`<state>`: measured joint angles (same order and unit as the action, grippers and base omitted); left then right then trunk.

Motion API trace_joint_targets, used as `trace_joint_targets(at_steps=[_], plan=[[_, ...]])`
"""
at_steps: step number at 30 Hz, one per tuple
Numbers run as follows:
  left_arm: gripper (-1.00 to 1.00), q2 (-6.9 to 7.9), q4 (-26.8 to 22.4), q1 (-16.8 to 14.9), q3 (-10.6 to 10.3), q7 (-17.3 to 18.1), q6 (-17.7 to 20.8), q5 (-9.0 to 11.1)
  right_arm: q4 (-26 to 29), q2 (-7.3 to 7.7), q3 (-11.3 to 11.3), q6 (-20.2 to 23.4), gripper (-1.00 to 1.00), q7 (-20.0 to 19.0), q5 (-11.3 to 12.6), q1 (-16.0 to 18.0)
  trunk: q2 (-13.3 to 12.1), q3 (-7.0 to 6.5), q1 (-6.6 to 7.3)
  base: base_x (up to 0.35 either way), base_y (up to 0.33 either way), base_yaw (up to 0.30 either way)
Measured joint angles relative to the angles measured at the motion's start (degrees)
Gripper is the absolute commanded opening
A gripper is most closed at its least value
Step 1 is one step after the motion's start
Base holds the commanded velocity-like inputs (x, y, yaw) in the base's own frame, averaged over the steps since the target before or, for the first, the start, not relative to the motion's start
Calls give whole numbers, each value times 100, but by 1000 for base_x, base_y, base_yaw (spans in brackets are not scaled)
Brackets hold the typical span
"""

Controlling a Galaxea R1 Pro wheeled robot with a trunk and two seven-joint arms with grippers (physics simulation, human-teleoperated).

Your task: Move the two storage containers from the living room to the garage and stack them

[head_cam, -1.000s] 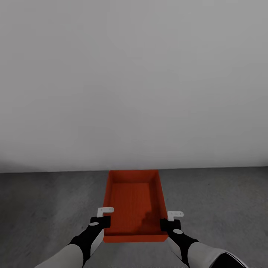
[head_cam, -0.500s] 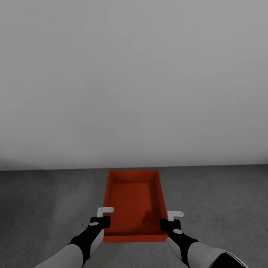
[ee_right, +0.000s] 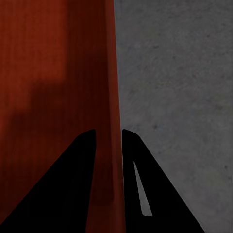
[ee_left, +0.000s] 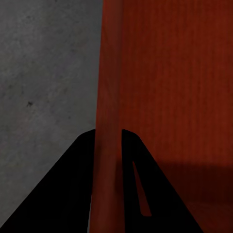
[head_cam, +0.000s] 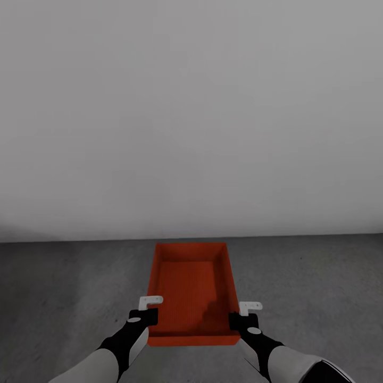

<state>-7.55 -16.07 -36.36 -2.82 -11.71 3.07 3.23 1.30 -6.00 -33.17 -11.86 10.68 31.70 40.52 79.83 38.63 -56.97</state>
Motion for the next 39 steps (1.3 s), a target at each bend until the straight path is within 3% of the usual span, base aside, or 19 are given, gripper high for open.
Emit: trace_joint_targets(at_steps=[29, 39], plan=[[-100, 3, 13, 0, -10, 0, 0, 19, -1, -1, -8, 16, -100, -1, 5, -1, 1163, 521, -637, 0, 0, 0], [-100, -6, -16, 0, 43, 0, 0, -60, -4, -3, -7, -27, -100, -1, 23, -2, 1565, 700, -857, 0, 0, 0]])
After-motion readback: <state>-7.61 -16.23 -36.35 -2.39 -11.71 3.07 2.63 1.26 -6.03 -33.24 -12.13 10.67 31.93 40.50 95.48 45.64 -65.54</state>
